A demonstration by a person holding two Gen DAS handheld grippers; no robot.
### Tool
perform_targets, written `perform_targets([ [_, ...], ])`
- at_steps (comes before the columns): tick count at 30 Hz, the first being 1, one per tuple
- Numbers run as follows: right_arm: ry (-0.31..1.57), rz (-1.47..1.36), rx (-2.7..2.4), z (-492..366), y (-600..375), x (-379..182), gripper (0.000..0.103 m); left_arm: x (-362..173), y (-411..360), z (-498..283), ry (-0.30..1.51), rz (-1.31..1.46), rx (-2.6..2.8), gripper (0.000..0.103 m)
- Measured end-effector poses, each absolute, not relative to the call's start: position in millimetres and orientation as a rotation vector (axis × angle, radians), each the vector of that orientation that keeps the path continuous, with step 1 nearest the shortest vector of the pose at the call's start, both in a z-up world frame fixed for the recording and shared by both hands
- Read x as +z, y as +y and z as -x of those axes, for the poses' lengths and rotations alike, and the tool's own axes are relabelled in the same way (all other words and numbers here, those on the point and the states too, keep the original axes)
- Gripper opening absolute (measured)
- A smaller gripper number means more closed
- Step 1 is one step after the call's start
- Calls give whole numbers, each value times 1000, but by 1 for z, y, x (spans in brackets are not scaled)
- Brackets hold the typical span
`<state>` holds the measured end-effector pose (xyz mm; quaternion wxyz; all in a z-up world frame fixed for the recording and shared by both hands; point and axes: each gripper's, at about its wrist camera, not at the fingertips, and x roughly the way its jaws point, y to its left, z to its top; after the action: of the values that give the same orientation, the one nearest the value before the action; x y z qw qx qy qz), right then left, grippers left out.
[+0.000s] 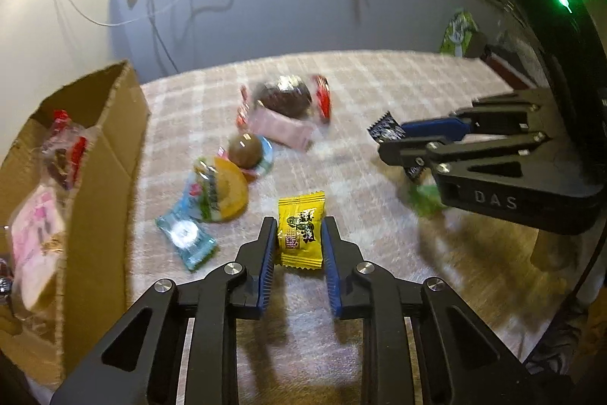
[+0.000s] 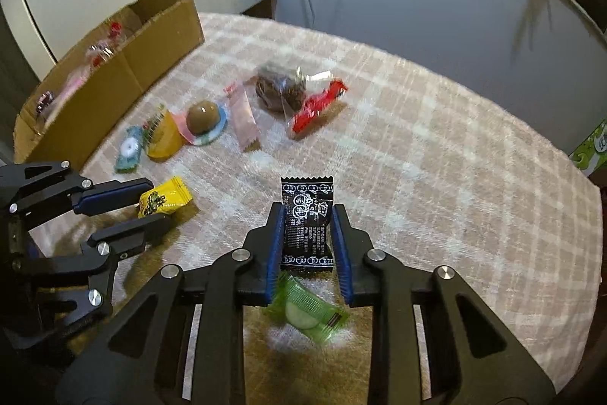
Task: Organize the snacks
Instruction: 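Grasp the yellow wrapped candy with the left tool while the right tool grasps the black wrapped candy, then carry both candies into the cardboard box and open both tools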
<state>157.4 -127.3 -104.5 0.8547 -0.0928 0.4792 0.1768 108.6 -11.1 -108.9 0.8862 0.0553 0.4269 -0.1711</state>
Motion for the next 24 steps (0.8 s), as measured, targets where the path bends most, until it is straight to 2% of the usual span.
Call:
perform_targets([
  [13, 843, 145, 430, -148, -107, -35, 25, -49, 45, -106, 705, 31, -275, 22],
  [24, 777, 159, 541, -154, -39, -11, 25, -38, 107, -102, 631, 96, -142, 22],
])
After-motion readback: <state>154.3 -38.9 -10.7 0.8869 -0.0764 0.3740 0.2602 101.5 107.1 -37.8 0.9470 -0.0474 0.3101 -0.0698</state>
